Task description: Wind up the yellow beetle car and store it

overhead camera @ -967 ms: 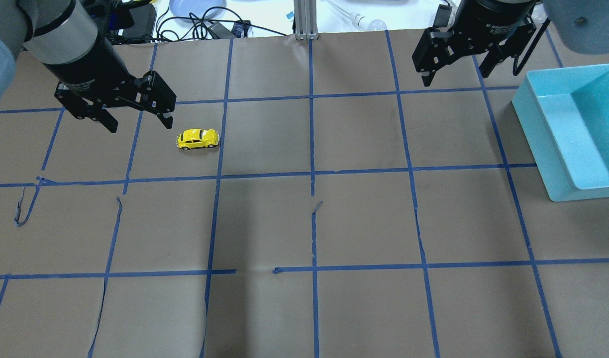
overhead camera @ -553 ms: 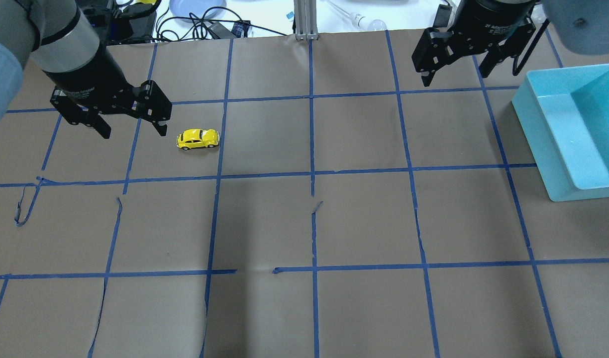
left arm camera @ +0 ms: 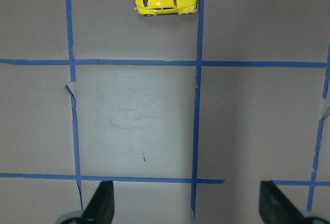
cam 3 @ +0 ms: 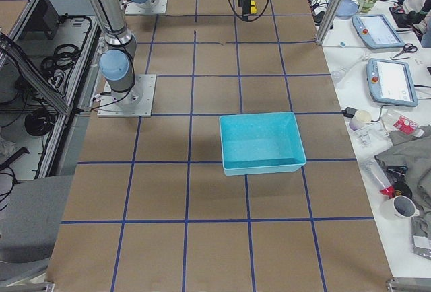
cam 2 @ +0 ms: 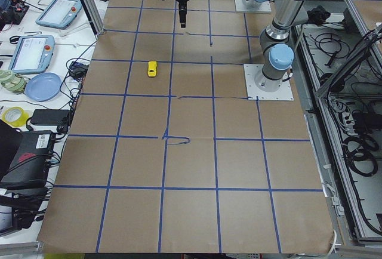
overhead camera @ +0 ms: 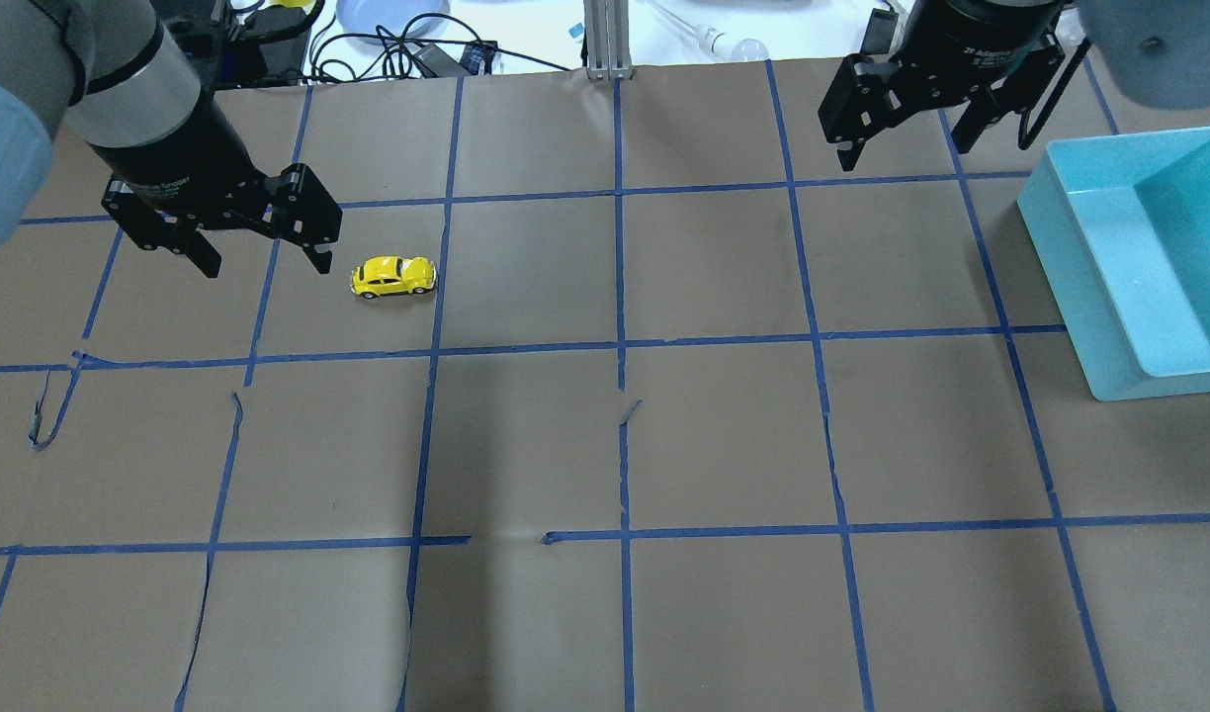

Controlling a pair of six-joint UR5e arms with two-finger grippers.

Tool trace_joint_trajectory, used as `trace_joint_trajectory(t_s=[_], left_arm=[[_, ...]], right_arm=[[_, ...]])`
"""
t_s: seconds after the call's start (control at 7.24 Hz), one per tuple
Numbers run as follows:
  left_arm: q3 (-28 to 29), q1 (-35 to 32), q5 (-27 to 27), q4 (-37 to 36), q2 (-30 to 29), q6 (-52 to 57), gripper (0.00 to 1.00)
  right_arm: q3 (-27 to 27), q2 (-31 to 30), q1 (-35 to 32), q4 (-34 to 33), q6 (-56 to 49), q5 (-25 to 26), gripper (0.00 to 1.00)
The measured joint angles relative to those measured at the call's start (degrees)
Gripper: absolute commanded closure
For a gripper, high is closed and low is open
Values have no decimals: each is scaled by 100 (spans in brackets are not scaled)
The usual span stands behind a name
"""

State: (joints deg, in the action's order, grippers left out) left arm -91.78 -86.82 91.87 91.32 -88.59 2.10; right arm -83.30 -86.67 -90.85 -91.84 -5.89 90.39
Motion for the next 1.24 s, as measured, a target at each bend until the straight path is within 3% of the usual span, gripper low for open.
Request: trace_joint_trajectory(t_s=[1.24], left_arm=[[1,13,-8,-107,-46,21,0]], right_arm=[[-2,-16,8,0,-2,20,0]])
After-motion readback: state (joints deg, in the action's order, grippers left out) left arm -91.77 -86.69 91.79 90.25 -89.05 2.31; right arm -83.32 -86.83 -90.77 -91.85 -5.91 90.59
